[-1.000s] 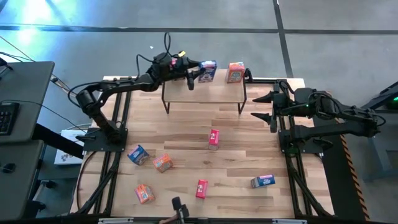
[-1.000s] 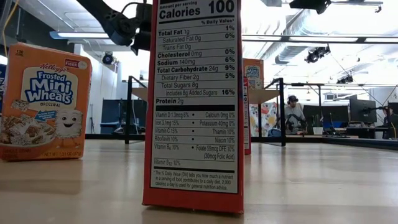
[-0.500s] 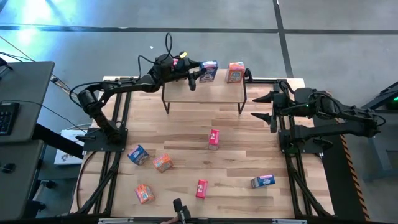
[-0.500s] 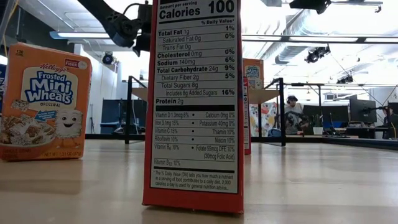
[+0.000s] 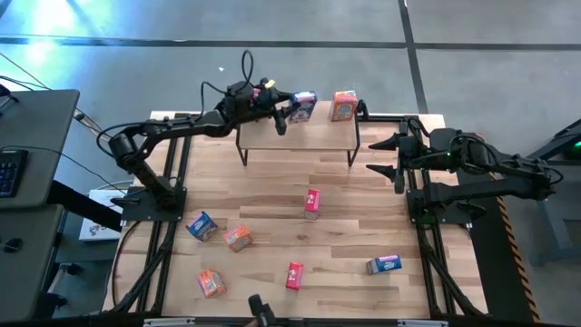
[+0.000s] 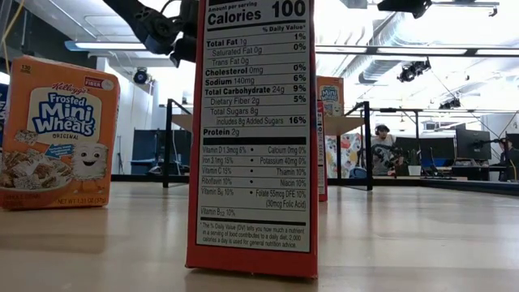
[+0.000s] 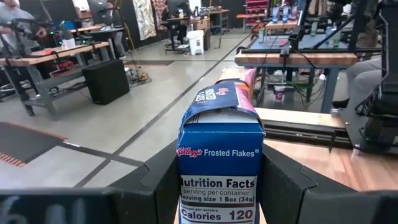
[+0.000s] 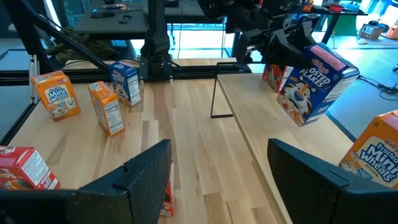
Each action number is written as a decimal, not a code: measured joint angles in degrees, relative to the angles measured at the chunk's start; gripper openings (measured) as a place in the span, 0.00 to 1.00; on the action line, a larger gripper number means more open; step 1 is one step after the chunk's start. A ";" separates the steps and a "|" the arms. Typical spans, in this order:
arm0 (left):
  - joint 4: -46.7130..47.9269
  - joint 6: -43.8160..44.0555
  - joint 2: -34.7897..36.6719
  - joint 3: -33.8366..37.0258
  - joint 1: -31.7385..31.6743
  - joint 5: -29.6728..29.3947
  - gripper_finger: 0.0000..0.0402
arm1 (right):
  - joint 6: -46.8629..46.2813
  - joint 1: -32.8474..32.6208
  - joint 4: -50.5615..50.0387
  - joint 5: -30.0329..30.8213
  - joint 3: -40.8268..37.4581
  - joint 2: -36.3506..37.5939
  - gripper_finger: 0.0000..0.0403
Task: Stack cereal on shelf
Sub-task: Put the top blue cereal box on the shelf
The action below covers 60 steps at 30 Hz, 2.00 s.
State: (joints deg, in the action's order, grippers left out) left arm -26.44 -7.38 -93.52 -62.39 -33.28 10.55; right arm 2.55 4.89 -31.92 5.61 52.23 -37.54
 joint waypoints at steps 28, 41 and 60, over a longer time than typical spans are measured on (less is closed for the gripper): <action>5.70 -0.89 1.57 0.02 6.47 -15.96 0.41 | 0.00 -0.02 0.00 0.00 0.00 0.00 0.64; 7.68 2.23 1.57 0.00 6.30 -16.78 0.43 | 0.00 0.00 -0.01 0.00 0.00 0.00 0.64; 7.31 4.66 1.55 -0.02 6.32 -15.13 0.44 | 0.00 -0.01 -0.01 0.01 0.00 0.00 0.64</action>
State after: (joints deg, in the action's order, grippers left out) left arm -19.13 -2.72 -91.96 -62.41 -26.96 -4.58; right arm 2.55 4.87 -31.93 5.62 52.23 -37.54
